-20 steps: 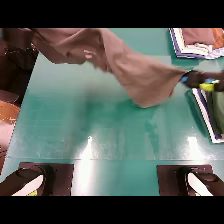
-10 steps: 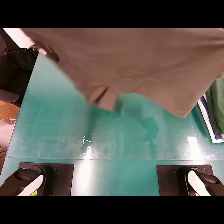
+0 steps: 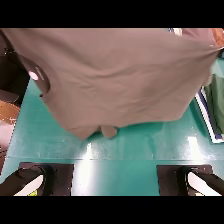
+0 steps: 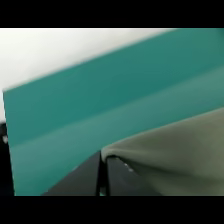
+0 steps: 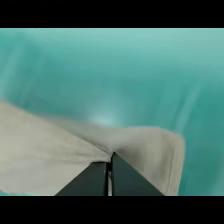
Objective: Fold the shirts.
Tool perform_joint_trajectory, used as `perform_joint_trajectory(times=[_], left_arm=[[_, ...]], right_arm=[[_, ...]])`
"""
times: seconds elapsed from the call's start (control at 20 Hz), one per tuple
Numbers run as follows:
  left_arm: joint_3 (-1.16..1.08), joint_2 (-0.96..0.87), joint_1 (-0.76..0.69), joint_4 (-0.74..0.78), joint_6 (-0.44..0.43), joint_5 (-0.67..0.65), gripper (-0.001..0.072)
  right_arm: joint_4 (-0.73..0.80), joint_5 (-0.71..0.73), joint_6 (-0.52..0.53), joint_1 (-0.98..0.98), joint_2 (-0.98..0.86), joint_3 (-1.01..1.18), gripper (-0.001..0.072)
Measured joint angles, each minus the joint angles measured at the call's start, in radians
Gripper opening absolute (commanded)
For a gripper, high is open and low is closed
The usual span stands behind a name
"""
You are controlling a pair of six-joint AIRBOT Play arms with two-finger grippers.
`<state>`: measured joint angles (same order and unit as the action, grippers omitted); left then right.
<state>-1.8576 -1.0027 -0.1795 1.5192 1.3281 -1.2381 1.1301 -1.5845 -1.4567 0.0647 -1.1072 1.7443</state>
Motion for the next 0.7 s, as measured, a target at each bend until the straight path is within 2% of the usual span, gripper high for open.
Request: perform_joint_trajectory(times=[0.2,0.5,0.55,0.6,0.65,0.7], left_arm=[[0.138,-0.201,0.000,0.027,0.005,-0.011,0.0034],[0.233,-0.500,0.000,0.041,0.056,0.085,0.0037],[0.237,-0.529,0.000,0.042,0.066,0.106,0.0179],[0.240,-0.555,0.000,0.043,0.077,0.122,0.0531],[0.243,-0.575,0.000,0.043,0.086,0.135,0.0627],[0.244,-0.586,0.000,0.043,0.093,0.151,0.0608]], right_arm=[[0.153,-0.025,-0.048,0.168,-0.211,0.008,0.0015],[0.221,0.072,-0.068,0.257,-0.493,0.011,0.0016],[0.223,0.101,-0.069,0.256,-0.525,0.011,0.0017],[0.221,0.125,-0.069,0.250,-0.550,0.011,0.0017],[0.222,0.148,-0.071,0.242,-0.569,0.011,0.0018],[0.223,0.172,-0.071,0.232,-0.585,0.011,0.0036]])
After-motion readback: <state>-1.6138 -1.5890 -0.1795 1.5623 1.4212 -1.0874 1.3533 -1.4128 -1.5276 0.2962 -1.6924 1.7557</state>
